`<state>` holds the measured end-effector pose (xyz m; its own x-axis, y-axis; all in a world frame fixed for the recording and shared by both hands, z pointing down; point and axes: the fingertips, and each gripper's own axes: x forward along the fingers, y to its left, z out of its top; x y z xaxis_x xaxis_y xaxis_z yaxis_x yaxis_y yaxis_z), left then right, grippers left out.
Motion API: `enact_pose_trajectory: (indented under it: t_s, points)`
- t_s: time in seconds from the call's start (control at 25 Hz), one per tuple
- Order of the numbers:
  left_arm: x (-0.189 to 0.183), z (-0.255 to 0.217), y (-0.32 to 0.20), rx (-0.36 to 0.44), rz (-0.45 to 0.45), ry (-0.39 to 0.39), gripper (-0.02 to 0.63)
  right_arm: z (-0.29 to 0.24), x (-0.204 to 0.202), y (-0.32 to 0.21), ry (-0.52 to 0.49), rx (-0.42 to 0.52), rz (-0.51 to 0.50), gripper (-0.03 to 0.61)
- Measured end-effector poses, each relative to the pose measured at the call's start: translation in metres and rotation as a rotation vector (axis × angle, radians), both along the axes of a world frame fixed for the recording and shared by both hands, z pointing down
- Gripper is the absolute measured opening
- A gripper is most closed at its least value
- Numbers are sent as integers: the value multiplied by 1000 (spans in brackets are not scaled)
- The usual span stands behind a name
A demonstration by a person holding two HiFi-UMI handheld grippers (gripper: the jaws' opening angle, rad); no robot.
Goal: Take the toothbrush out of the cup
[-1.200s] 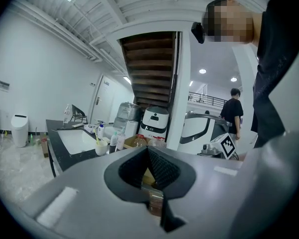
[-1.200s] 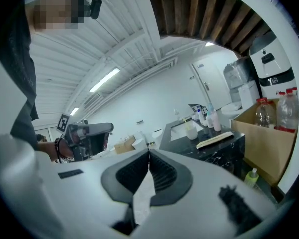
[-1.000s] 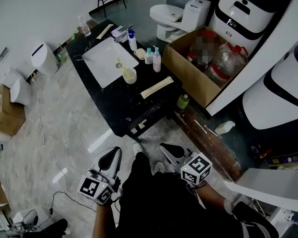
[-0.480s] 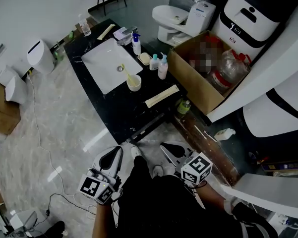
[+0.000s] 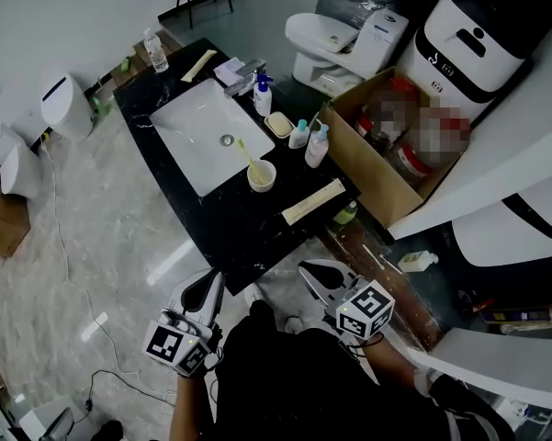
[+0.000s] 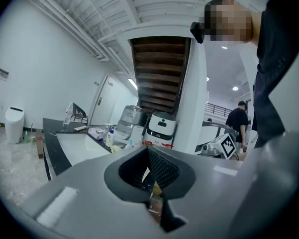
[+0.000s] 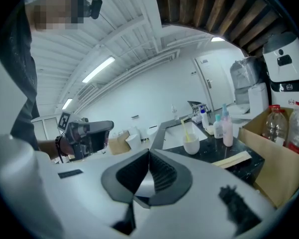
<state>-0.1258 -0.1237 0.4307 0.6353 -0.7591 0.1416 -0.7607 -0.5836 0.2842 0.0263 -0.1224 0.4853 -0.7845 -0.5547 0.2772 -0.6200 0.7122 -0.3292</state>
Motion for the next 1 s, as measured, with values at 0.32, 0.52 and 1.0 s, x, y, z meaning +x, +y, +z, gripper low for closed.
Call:
enact_pose_trajectory:
  t_s: [0.32,0.52,1.0]
  points:
    - [-34,5,-43,-14,17,22,9,1,-24,-45,45,-5,38,12]
    - [-53,7,-64,-30,48,20,9,-1,-35,-69,66,8,63,12]
    - [-73,10,-99,-49,24,31,9,1,-50,-117,74,12,49,12]
